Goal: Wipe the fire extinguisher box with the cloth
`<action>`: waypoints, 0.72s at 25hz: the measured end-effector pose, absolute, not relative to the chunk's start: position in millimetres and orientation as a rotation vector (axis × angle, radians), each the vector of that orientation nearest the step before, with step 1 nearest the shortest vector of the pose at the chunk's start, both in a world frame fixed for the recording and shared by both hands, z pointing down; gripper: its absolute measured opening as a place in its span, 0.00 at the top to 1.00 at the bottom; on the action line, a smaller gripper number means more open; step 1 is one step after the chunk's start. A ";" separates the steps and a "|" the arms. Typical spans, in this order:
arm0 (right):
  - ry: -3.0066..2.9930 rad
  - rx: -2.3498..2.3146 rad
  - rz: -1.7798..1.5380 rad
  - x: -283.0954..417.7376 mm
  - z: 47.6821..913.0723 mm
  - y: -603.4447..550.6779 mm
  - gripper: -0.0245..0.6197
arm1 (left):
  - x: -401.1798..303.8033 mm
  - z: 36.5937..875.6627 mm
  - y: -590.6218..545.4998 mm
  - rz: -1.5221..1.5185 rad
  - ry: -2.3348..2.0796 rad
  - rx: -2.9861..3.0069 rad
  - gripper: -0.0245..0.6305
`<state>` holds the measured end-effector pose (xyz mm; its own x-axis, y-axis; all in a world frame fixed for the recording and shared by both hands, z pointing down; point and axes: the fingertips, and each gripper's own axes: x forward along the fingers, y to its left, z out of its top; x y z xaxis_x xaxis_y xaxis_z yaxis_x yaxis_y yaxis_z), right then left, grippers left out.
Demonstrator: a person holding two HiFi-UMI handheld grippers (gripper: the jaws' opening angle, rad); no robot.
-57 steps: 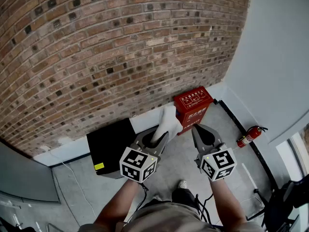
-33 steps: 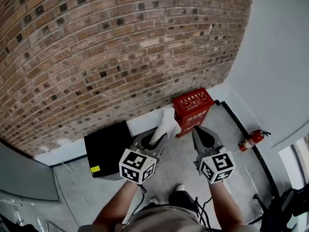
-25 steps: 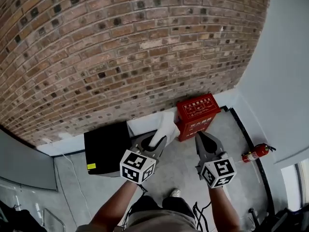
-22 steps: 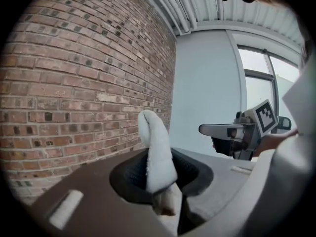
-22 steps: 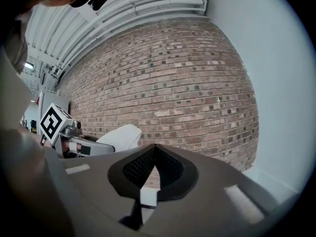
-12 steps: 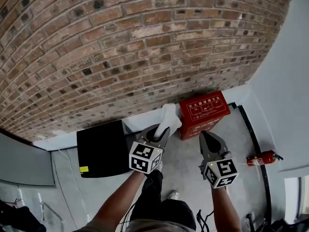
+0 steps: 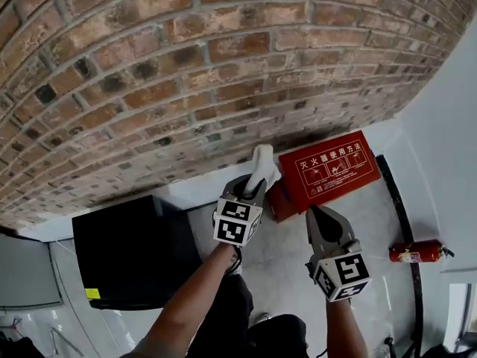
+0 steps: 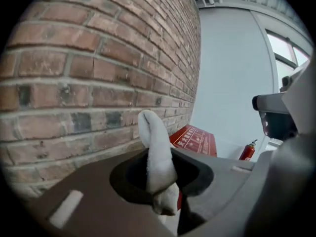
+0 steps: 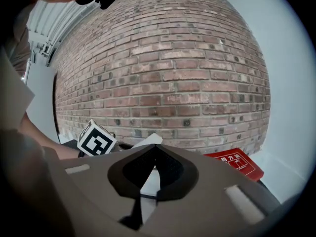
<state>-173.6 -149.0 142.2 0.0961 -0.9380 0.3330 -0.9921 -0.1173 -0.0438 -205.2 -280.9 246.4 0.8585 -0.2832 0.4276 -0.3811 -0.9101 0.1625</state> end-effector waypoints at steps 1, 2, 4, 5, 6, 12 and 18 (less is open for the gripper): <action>-1.939 2.180 0.409 -168.1 155.3 -154.5 0.92 | -197.9 266.7 -289.2 0.599 -0.510 2.787 0.82; -1.934 2.188 0.397 -162.9 166.3 -158.2 0.92 | -190.4 286.1 -296.8 0.611 -0.512 2.788 0.82; -1.935 2.205 0.353 -155.8 183.6 -160.3 0.92 | -175.7 322.4 -308.7 0.645 -0.514 2.806 0.82; -1.941 2.209 0.327 -154.5 191.3 -158.4 0.92 | -169.1 338.9 -311.3 0.662 -0.510 2.817 0.82; -1.950 2.211 0.300 -154.3 198.9 -155.2 0.92 | -162.8 353.1 -311.3 0.669 -0.497 2.830 0.82; -1.998 2.186 0.175 -156.9 247.7 -122.7 0.92 | -139.2 384.3 -273.1 0.503 -0.331 2.965 0.82; -1.959 2.171 0.211 -150.1 303.5 -90.8 0.92 | -135.6 382.3 -208.6 0.420 -0.107 3.059 0.82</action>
<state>-150.1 -90.8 303.5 0.1067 -0.9637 0.2447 -0.9937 -0.0949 0.0596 -135.6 -208.6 382.3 0.9607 -0.0615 0.2706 -0.0756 -0.9963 0.0418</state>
